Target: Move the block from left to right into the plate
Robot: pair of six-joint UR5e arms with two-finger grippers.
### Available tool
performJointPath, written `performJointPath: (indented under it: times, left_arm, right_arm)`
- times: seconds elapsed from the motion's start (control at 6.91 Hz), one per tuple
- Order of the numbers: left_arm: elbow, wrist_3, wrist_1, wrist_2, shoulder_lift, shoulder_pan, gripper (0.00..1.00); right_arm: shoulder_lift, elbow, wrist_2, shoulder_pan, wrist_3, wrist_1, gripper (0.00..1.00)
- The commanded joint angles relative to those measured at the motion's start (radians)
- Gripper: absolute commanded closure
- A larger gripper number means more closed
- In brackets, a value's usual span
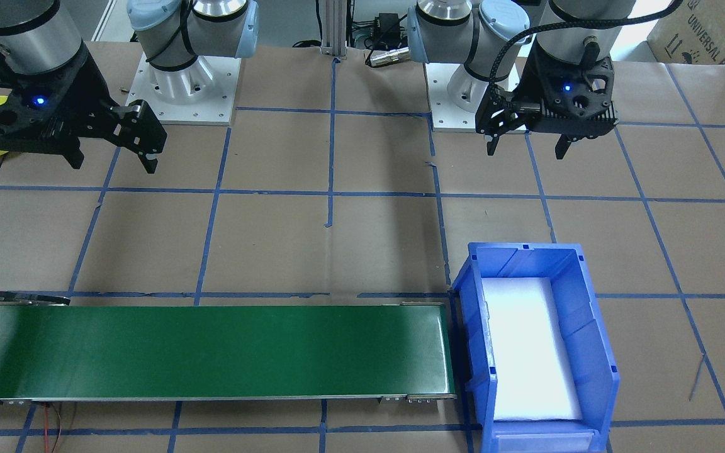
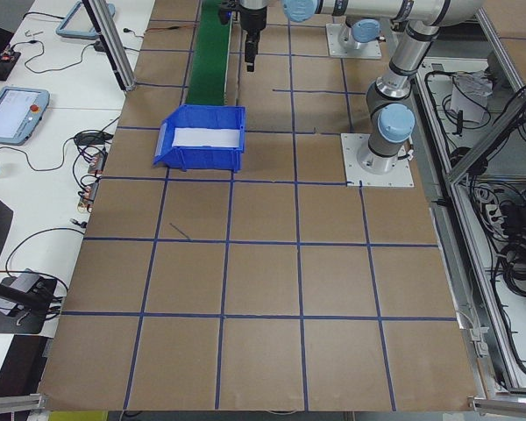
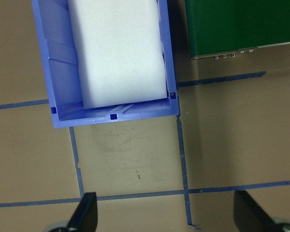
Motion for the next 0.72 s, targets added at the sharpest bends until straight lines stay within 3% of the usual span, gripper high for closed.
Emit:
performJointPath:
  times: [0.0,0.58]
  left_arm:
    - [0.008,0.000,0.000,0.005,0.000,-0.001,0.00]
    - [-0.005,-0.011,-0.006,-0.001,0.009,-0.006,0.00]
  right_arm:
    - [0.002,-0.004,0.024,0.015,0.023,0.001,0.00]
    - [0.005,-0.007,0.007,0.026,0.021,-0.001,0.00]
